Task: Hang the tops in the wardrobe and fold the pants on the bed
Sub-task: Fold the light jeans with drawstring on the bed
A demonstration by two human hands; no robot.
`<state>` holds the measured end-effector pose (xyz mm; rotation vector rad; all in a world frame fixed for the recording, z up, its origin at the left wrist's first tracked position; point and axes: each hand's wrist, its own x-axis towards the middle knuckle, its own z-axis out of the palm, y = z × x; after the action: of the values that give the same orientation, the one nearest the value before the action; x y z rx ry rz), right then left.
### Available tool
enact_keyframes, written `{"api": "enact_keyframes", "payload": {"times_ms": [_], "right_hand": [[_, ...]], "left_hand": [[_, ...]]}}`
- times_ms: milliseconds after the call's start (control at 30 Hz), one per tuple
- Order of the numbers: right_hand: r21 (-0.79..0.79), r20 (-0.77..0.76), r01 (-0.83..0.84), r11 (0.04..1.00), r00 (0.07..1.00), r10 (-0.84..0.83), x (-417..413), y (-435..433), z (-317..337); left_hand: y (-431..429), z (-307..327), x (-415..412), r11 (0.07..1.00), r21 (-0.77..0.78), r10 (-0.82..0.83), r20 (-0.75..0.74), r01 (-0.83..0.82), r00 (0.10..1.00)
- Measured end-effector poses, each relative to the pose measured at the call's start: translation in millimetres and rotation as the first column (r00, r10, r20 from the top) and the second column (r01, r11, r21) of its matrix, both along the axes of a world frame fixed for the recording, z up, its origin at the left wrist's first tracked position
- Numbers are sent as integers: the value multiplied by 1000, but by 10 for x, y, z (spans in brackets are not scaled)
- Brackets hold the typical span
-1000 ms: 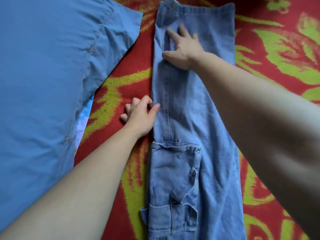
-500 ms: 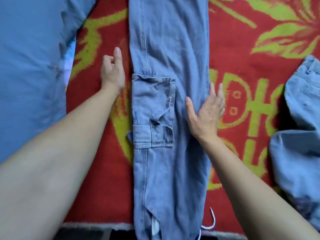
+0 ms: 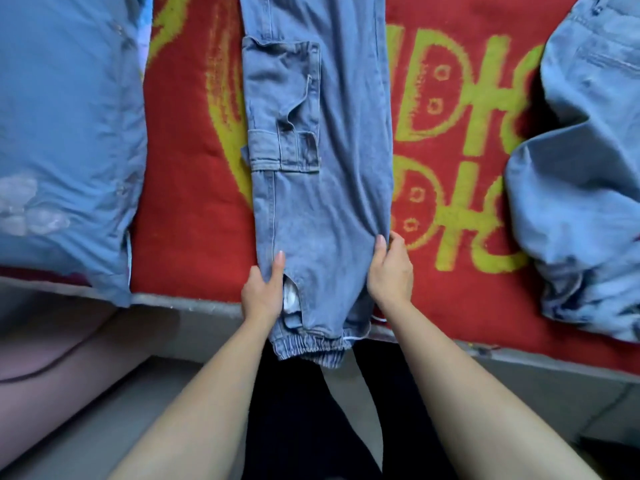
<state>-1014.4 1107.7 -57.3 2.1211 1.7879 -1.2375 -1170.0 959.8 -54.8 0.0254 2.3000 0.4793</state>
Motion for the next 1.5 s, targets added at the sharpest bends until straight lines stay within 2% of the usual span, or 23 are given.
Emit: {"api": "enact_keyframes", "payload": {"times_ms": [133, 233, 367, 500, 633, 767, 933, 1000, 1100, 1267, 1500], "right_hand": [[-269, 66, -126, 955, 987, 149, 156, -231, 148], [-454, -38, -189, 871, 980, 193, 329, -411, 282], [-561, -240, -114, 820, 970, -30, 579, -571, 359], [-623, -272, 55, 780, 920, -282, 696, -594, 609], [-605, -343, 37, 796, 889, -302, 714, -663, 1071], [-375, -454, -1, 927, 872, -182, 767, -887, 1612], [-227, -533, -1, 974, 837, -123, 907, -1281, 2146], [-258, -529, 75, 963, 823, -206, 1043, -1496, 2305], [-392, -504, 115, 913, 803, -318, 1300, -1877, 2543], [-428, -433, 137, 894, 837, -335, 1580, -2249, 2668], [-467, -396, 171, 868, 837, -378, 1639, -2197, 2546]], "left_hand": [[-63, 138, 117, 994, 6, 105, 108, -106, 989], [-179, 362, 254, 985, 57, 151, 207, -166, 967], [-431, 662, 465, 912, 158, 259, 495, -378, 830], [-534, 987, 560, 906, 177, 217, 588, -385, 779], [-503, 1419, 655, 893, 295, 119, 575, -340, 810], [-533, 1836, 671, 841, 370, 172, 511, -396, 842], [-897, 2420, 794, 819, 442, 124, 485, -365, 866], [-1136, 2583, 895, 825, 430, 125, 496, -368, 859], [-1492, 2684, 1091, 873, 353, 114, 522, -336, 845], [-1819, 2681, 1327, 897, 283, 156, 516, -339, 842], [-1718, 2511, 1355, 861, 286, 201, 569, -421, 798]]}}
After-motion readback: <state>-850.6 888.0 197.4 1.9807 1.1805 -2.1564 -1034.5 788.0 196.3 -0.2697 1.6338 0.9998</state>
